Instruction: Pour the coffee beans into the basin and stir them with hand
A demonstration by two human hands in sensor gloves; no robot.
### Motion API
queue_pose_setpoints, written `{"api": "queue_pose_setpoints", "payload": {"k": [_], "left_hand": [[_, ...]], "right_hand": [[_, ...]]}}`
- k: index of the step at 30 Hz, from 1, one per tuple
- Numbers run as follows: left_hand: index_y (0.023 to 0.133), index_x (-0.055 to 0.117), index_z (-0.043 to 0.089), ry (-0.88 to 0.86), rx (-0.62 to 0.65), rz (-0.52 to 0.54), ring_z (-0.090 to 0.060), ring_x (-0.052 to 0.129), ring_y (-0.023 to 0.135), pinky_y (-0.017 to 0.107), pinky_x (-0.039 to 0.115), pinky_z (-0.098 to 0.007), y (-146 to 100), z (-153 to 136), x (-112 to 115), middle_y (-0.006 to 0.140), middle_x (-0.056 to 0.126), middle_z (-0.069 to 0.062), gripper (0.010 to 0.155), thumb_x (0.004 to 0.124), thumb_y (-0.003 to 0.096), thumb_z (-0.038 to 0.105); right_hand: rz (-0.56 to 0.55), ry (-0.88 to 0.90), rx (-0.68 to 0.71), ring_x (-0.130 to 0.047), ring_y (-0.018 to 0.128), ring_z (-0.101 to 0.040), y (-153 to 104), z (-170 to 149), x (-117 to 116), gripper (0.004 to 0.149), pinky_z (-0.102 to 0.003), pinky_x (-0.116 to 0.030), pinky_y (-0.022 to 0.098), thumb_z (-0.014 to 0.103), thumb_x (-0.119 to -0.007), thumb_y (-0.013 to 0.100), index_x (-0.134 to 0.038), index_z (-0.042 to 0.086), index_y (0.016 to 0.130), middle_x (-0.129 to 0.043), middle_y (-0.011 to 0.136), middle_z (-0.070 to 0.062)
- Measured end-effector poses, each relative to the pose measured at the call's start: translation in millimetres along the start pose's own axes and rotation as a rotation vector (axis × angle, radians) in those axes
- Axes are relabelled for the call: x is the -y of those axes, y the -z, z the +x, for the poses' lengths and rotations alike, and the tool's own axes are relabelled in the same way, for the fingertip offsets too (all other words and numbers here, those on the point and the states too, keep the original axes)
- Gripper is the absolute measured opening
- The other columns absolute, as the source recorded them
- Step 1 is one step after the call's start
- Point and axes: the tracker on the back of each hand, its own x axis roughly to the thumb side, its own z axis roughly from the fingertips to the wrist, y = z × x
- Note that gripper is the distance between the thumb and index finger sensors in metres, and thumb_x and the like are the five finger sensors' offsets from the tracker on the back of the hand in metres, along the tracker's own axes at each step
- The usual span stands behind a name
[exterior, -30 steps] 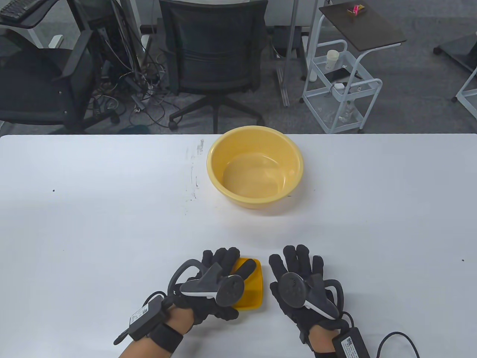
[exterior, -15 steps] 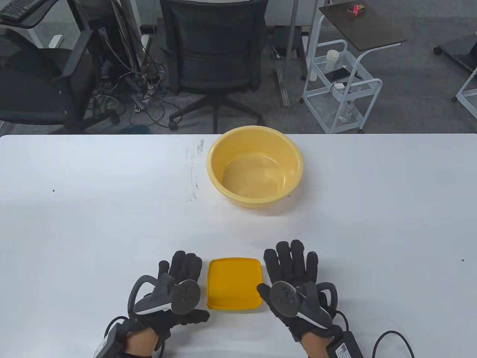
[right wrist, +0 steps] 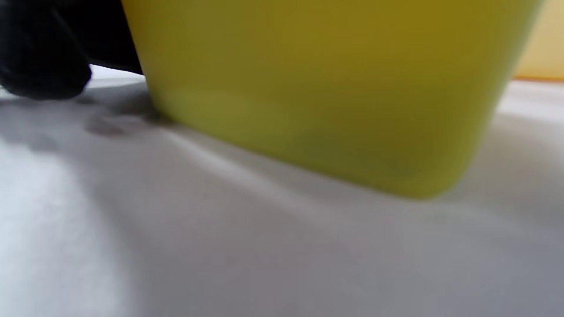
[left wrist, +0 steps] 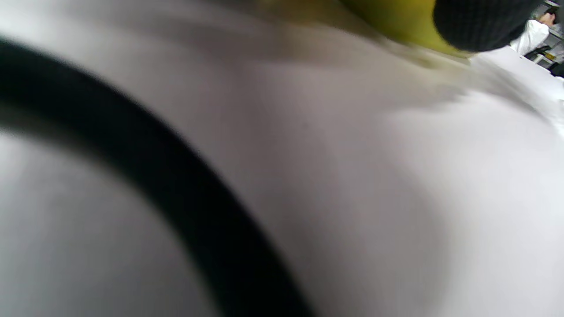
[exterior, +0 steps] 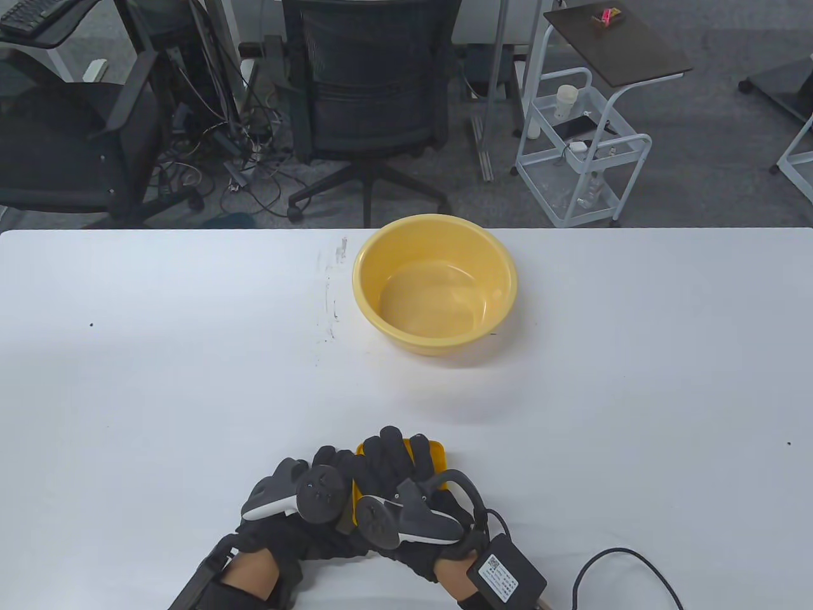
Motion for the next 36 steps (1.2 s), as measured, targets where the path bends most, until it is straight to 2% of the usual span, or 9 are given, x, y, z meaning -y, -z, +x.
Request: {"api": "queue_pose_setpoints", "payload": {"k": [8, 10, 34, 36], "left_hand": [[0.096, -0.015, 0.004, -0.020, 0.045, -0.032, -0.051, -0.012, 0.103, 0.068, 0.001, -0.069, 0.1, -1.1, 1.7, 0.110, -0.010, -0.025, 0.115, 0.069, 0.0476, 0.067], [0.096, -0.015, 0.004, -0.044, 0.056, -0.036, -0.050, -0.013, 0.103, 0.068, 0.001, -0.068, -0.5, -2.2, 1.5, 0.110, -0.010, -0.024, 0.115, 0.069, 0.0476, 0.067], [0.096, -0.014, 0.004, -0.059, 0.056, -0.039, -0.048, -0.013, 0.104, 0.067, 0.000, -0.067, -0.9, -2.6, 1.4, 0.111, -0.009, -0.023, 0.115, 0.068, 0.0467, 0.068], [0.096, -0.014, 0.004, -0.060, 0.056, -0.040, -0.047, -0.013, 0.104, 0.067, 0.000, -0.067, -0.9, -2.6, 1.2, 0.111, -0.009, -0.023, 0.115, 0.067, 0.0460, 0.069]], "right_hand": [[-0.049, 0.041, 0.014, -0.003, 0.101, -0.047, 3.0, -0.4, -5.8, 0.096, -0.067, -0.012, 0.066, 0.071, -0.058, 0.039, -0.015, 0.015, 0.103, -0.010, 0.107, -0.018], [-0.041, 0.038, 0.023, -0.003, 0.100, -0.049, 3.8, 0.9, -6.1, 0.093, -0.068, -0.012, 0.066, 0.066, -0.060, 0.041, -0.015, 0.013, 0.102, -0.010, 0.106, -0.019], [-0.090, 0.064, 0.089, -0.013, 0.098, -0.052, 2.0, 2.1, -6.8, 0.087, -0.065, -0.019, 0.070, 0.062, -0.057, 0.044, -0.023, 0.007, 0.102, -0.019, 0.104, -0.024], [-0.182, 0.183, 0.098, -0.025, 0.098, -0.053, 0.4, -5.3, -0.3, 0.084, -0.064, -0.027, 0.069, 0.063, -0.052, 0.044, -0.031, 0.005, 0.102, -0.030, 0.103, -0.025]]}}
